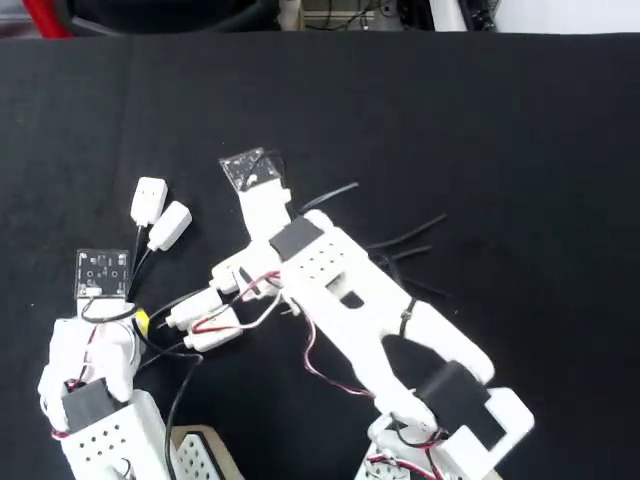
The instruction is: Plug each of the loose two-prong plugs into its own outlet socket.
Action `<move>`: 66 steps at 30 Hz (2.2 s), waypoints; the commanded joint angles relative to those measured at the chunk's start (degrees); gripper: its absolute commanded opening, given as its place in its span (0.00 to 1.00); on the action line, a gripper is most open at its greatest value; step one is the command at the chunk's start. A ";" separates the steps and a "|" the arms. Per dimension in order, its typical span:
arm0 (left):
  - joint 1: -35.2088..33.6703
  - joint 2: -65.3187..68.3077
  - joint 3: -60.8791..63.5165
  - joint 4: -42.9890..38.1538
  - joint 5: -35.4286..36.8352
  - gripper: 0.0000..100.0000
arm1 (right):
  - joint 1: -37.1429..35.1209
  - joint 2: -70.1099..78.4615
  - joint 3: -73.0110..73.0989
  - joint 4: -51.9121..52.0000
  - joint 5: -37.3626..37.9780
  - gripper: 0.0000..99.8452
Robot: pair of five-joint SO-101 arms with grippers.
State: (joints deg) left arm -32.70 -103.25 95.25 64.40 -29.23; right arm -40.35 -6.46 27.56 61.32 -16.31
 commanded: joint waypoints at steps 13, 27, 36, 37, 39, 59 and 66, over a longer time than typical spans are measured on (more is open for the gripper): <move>1.63 -0.53 0.57 0.26 -0.97 0.25 | 2.29 6.64 -5.49 -7.03 2.55 0.01; 1.63 -0.62 1.10 0.09 -0.97 0.25 | 4.57 7.52 -7.87 -7.21 6.95 0.01; 1.71 -0.62 1.10 0.35 -2.20 0.25 | 2.11 7.60 -6.55 -7.30 9.85 0.01; 1.71 -0.62 1.10 0.35 -2.64 0.25 | 2.02 7.60 -6.55 -7.30 10.20 0.01; 1.71 -0.62 1.10 0.44 -2.73 0.25 | 2.02 7.60 -6.55 -7.30 10.20 0.01; 1.80 -0.62 1.19 0.44 -2.90 0.25 | 1.67 16.22 -8.48 -6.95 14.51 0.01; 1.80 -0.62 1.19 0.44 -2.90 0.25 | 2.02 16.22 -8.57 -6.77 14.51 0.01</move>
State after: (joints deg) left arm -31.65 -103.25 96.04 64.48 -31.52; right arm -37.98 9.63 20.09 54.29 -2.15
